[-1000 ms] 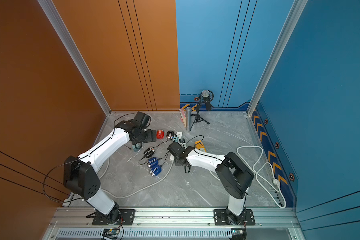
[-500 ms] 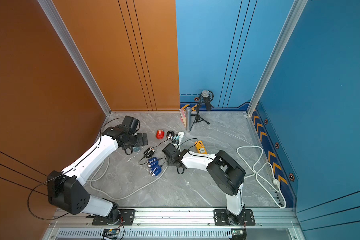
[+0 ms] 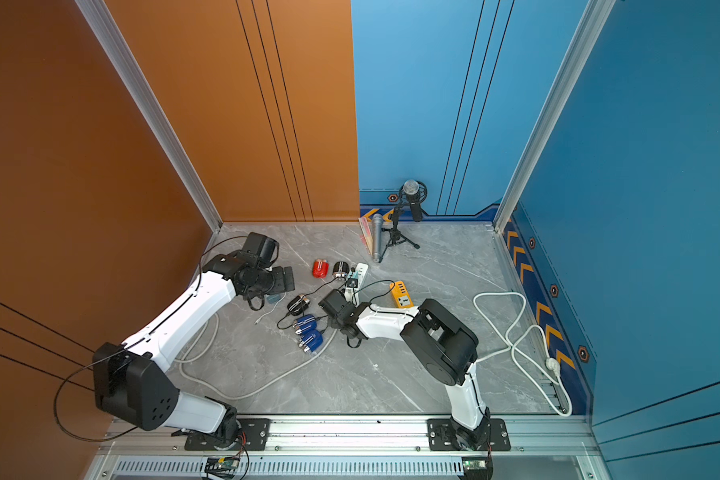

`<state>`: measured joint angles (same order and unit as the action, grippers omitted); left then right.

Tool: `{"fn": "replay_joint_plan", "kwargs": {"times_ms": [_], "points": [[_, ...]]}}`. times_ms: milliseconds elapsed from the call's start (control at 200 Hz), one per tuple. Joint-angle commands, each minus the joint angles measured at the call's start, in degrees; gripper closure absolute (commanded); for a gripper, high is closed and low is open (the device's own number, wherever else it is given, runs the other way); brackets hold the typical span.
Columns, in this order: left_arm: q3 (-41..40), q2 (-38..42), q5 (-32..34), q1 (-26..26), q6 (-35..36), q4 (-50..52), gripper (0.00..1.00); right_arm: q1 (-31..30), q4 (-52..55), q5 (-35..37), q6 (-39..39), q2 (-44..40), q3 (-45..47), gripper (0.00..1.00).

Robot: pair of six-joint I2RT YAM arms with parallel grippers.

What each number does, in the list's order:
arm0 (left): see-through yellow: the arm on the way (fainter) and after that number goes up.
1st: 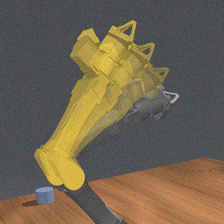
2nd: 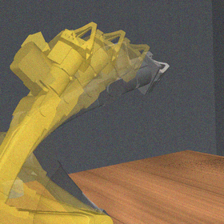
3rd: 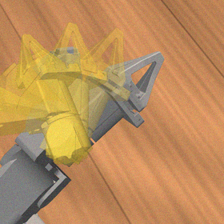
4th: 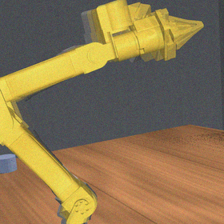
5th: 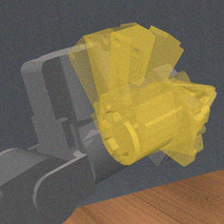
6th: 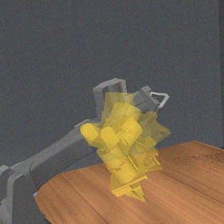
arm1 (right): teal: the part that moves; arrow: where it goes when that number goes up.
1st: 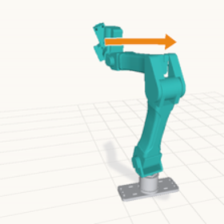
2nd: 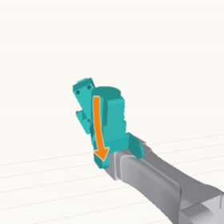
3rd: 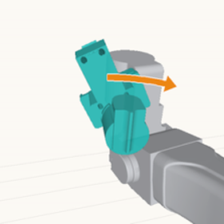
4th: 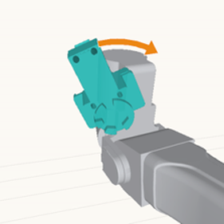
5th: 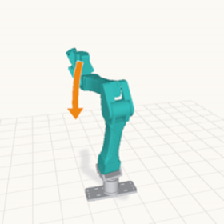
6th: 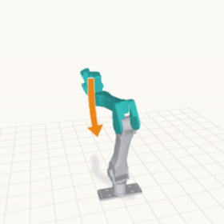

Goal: Unplug the electric shaver
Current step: Move the socket to the center of the board.

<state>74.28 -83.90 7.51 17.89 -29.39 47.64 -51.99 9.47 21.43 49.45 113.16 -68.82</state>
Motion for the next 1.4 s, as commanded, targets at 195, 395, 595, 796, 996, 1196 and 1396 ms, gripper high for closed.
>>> {"fn": "replay_joint_plan", "kwargs": {"times_ms": [195,395,595,796,996,1196,1396], "points": [[0.9,0.1,-0.3,-0.5,0.6,0.9,0.03,0.5,7.1,8.4,0.6,1.1,-0.7,0.29],[2.2,-1.3,-0.7,-0.2,0.6,0.9,0.03,0.8,7.2,8.2,-4.8,-2.3,3.9,0.52],[5.8,-3.9,-1.1,1.3,1.4,1.0,0.03,1.4,6.9,4.7,-10.0,-4.6,7.0,0.64],[11.9,-8.3,-1.5,4.6,0.9,1.0,0.03,1.2,4.7,2.0,-11.0,-10.1,14.4,0.64],[18.0,-14.8,-2.5,9.0,-0.3,1.0,0.04,1.0,0.2,-2.5,-13.9,-16.3,22.4,0.65],[22.0,-20.6,-3.7,12.7,-2.0,1.0,0.04,0.5,-0.3,-5.8,-18.1,-20.8,26.9,0.65],[24.3,-24.5,-4.5,15.7,-5.3,1.0,0.04,0.6,-1.4,-7.7,-19.2,-26.2,32.7,0.65]]}}
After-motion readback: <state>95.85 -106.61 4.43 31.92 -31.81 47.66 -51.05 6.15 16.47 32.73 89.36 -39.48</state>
